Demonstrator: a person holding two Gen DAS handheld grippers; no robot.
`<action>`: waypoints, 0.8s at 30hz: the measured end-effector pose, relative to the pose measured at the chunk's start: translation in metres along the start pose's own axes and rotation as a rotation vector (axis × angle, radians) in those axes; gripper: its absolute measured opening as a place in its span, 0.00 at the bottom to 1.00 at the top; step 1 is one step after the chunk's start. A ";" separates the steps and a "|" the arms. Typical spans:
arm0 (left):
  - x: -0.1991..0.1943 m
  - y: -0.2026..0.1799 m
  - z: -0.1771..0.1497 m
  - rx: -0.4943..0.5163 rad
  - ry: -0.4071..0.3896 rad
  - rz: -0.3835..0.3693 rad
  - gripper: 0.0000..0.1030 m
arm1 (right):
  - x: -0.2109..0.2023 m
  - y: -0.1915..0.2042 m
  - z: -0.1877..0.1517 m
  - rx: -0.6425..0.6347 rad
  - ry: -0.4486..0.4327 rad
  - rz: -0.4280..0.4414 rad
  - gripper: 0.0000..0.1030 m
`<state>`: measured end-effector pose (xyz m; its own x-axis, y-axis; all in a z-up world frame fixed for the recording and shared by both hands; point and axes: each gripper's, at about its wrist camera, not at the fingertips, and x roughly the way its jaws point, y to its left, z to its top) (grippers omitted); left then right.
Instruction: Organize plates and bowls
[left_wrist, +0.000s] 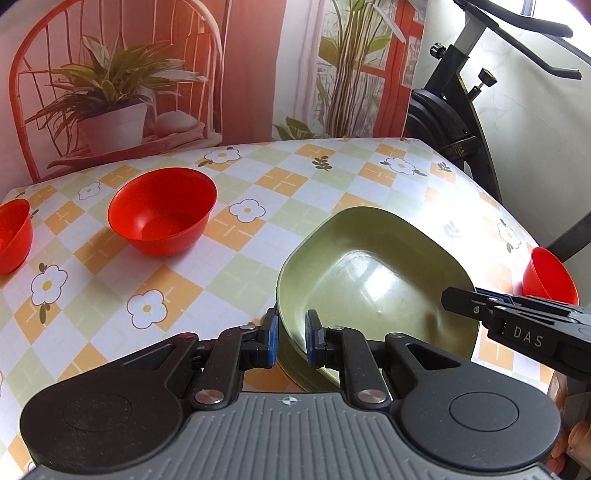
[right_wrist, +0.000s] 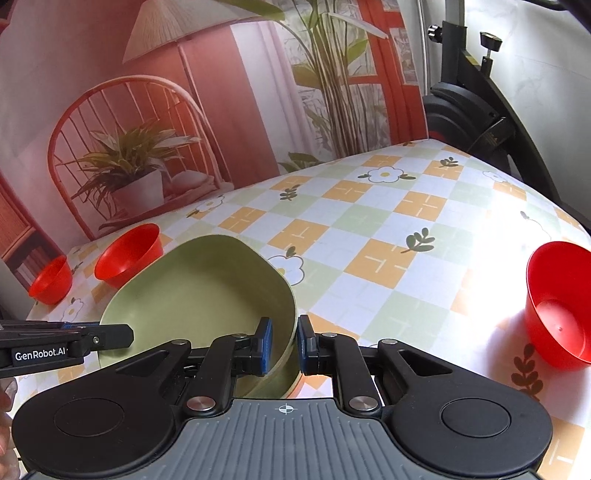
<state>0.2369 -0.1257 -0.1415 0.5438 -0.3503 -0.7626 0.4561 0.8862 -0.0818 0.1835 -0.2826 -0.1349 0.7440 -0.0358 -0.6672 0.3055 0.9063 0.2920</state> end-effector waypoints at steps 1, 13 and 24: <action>0.000 0.000 0.000 0.003 0.001 -0.001 0.15 | 0.000 0.000 0.000 -0.001 0.000 -0.003 0.14; 0.004 -0.001 -0.005 0.024 0.017 0.011 0.15 | 0.005 -0.001 -0.005 -0.004 0.023 -0.011 0.15; 0.007 -0.002 -0.007 0.027 0.023 0.015 0.15 | 0.005 -0.001 -0.006 -0.009 0.020 -0.010 0.17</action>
<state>0.2346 -0.1277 -0.1510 0.5346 -0.3300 -0.7780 0.4669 0.8827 -0.0536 0.1841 -0.2812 -0.1426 0.7287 -0.0362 -0.6839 0.3075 0.9096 0.2796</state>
